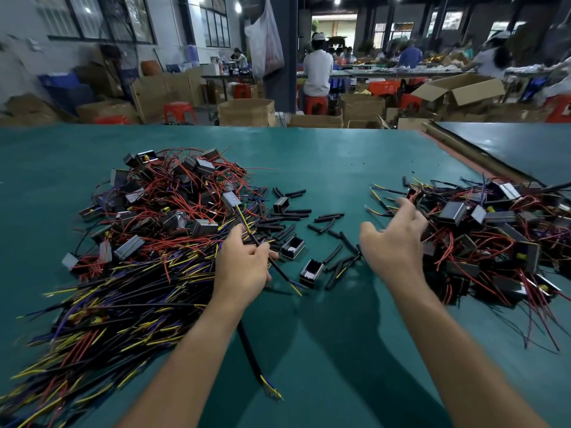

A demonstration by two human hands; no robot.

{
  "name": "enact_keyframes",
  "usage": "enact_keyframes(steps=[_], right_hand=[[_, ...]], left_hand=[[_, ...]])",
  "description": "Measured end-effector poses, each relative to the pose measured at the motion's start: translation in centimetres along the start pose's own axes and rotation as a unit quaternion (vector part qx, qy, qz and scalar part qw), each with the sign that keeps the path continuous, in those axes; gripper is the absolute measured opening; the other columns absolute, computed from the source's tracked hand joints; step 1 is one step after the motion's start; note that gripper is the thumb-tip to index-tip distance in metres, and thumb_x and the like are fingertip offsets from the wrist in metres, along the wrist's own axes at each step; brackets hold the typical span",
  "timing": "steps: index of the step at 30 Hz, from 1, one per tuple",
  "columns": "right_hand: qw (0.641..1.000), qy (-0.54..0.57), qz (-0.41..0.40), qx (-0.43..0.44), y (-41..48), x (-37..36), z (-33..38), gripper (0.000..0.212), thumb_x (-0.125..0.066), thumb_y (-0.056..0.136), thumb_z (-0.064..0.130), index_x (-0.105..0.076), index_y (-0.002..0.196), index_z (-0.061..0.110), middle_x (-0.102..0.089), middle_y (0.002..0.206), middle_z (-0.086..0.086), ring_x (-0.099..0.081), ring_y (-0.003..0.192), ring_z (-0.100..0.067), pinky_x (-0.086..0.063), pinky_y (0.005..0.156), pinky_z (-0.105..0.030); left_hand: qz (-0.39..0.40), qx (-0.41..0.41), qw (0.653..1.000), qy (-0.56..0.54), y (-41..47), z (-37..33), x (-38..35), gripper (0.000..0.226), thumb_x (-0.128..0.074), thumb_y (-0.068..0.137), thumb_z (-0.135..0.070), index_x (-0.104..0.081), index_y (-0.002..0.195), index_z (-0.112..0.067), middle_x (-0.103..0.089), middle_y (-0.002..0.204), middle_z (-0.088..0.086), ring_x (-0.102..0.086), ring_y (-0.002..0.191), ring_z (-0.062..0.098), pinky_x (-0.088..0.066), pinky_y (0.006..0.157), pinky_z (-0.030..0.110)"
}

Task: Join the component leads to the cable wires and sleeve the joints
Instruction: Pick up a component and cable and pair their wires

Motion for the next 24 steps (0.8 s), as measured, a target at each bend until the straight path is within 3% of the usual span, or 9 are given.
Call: enact_keyframes(steps=[2, 5, 10, 13, 17, 20, 24], right_hand=[[0.997, -0.012, 0.056, 0.049, -0.2, -0.9, 0.4, 0.039, -0.056, 0.087, 0.019, -0.053, 0.126, 0.018, -0.053, 0.127, -0.003, -0.059, 0.091, -0.023, -0.045, 0.089, -0.034], [0.975, -0.073, 0.187, 0.097, -1.5, -2.9, 0.8, 0.016, -0.056, 0.087, 0.017, -0.068, 0.094, 0.024, -0.068, 0.085, 0.008, -0.062, 0.082, -0.018, -0.048, 0.076, -0.027], [0.928, -0.125, 0.306, 0.17, -3.7, -4.9, 0.8, 0.009, -0.068, 0.086, 0.033, -0.069, 0.091, 0.026, -0.064, 0.073, 0.013, -0.059, 0.072, -0.011, -0.042, 0.064, -0.023], [0.926, -0.12, 0.301, 0.193, -3.9, -5.1, 1.0, 0.014, -0.071, 0.084, 0.041, -0.069, 0.09, 0.029, -0.066, 0.075, 0.013, -0.06, 0.071, -0.005, -0.045, 0.066, -0.023], [0.92, -0.138, 0.297, 0.214, -4.3, -5.7, 1.3, 0.014, -0.066, 0.087, 0.038, -0.073, 0.086, 0.026, -0.068, 0.079, 0.013, -0.062, 0.077, -0.009, -0.051, 0.071, -0.027], [0.927, -0.134, 0.285, 0.202, -4.1, -5.6, 1.0, 0.015, -0.063, 0.089, 0.036, -0.07, 0.084, 0.024, -0.068, 0.077, 0.01, -0.062, 0.075, -0.012, -0.053, 0.069, -0.031], [0.935, -0.119, 0.271, 0.194, -3.8, -5.7, 0.8, 0.006, -0.059, 0.09, 0.032, -0.062, 0.09, 0.027, -0.062, 0.067, 0.013, -0.056, 0.066, -0.003, -0.047, 0.061, -0.026]], left_hand=[[-0.033, -0.015, 0.999, 0.022, 0.1, -0.3, 0.6, 0.039, -0.058, 0.095, -0.021, -0.04, 0.129, -0.015, -0.073, 0.072, -0.006, -0.056, 0.051, 0.017, -0.053, 0.056, 0.039], [-0.068, -0.029, 0.996, 0.045, 0.3, -0.4, 1.2, 0.018, -0.063, 0.092, -0.028, -0.051, 0.104, -0.02, -0.071, 0.064, -0.006, -0.057, 0.049, 0.005, -0.045, 0.054, 0.03], [-0.094, -0.079, 0.979, 0.16, 0.1, -0.5, 1.5, 0.014, -0.07, 0.084, -0.029, -0.059, 0.077, -0.025, -0.063, 0.053, -0.006, -0.056, 0.048, 0.005, -0.038, 0.05, 0.023], [-0.104, -0.094, 0.963, 0.232, 0.0, -0.7, 1.7, 0.017, -0.075, 0.078, -0.02, -0.058, 0.079, -0.026, -0.061, 0.059, -0.01, -0.055, 0.054, 0.002, -0.033, 0.048, 0.019], [-0.091, -0.073, 0.941, 0.319, -0.5, -1.1, 2.3, 0.028, -0.071, 0.074, -0.008, -0.061, 0.093, -0.026, -0.062, 0.096, -0.004, -0.055, 0.074, 0.017, -0.037, 0.062, 0.026], [-0.101, -0.082, 0.94, 0.316, -0.6, -2.5, 2.8, 0.031, -0.071, 0.076, -0.011, -0.062, 0.103, -0.024, -0.053, 0.105, 0.0, -0.054, 0.08, 0.021, -0.037, 0.068, 0.028], [-0.077, -0.068, 0.907, 0.409, 2.5, -4.3, 4.2, 0.047, -0.064, 0.081, -0.018, -0.048, 0.125, -0.015, -0.047, 0.123, 0.013, -0.043, 0.116, 0.033, -0.041, 0.089, 0.041]])
Point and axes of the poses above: each hand's wrist, its own y-axis towards the middle knuckle, its own x-axis out of the back of the hand, z = x × y, the point moved 5 cm from there along y, towards the middle knuckle
